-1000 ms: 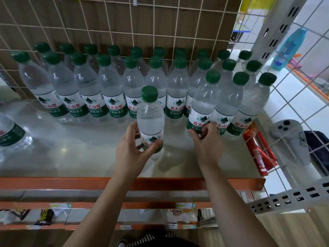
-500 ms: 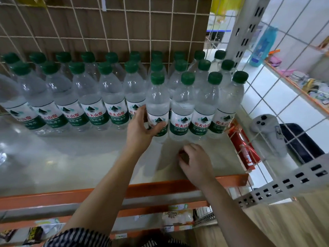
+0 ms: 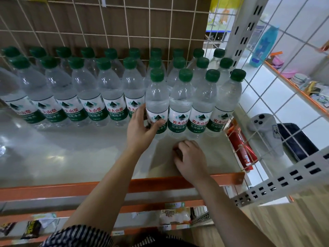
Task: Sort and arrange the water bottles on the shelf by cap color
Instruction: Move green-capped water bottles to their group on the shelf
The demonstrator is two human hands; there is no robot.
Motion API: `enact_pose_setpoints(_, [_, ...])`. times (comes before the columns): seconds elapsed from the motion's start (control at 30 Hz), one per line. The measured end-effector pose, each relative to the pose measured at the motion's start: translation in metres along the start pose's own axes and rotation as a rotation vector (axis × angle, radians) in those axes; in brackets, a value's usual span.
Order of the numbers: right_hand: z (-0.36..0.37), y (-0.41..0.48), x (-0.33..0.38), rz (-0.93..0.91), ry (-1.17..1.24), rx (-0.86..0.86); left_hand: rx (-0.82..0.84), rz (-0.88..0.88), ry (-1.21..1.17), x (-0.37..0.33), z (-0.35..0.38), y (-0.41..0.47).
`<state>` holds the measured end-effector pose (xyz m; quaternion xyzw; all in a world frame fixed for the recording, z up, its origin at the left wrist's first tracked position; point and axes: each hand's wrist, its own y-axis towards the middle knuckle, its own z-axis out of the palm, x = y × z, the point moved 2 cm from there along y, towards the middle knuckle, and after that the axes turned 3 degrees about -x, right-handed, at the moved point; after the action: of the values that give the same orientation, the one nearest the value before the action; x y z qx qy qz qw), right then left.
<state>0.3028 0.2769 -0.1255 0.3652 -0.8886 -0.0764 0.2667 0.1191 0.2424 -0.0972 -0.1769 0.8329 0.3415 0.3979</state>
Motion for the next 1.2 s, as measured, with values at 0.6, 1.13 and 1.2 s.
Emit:
enact_pose_setpoints(0.6, [0.080,0.061,0.218,-0.297,0.465,0.092,-0.469,-0.051,0.362,0.076,-0.267,-0.076])
enact_pose_setpoints(1.13, [0.201,0.110,0.439,-0.127,0.774,0.259,-0.596,-0.071,0.296,0.172,-0.441,-0.109])
enact_pose_setpoints(1.2, [0.206,0.112,0.444,-0.119,0.806,0.250,-0.600,-0.095,0.291,0.179,-0.440,-0.109])
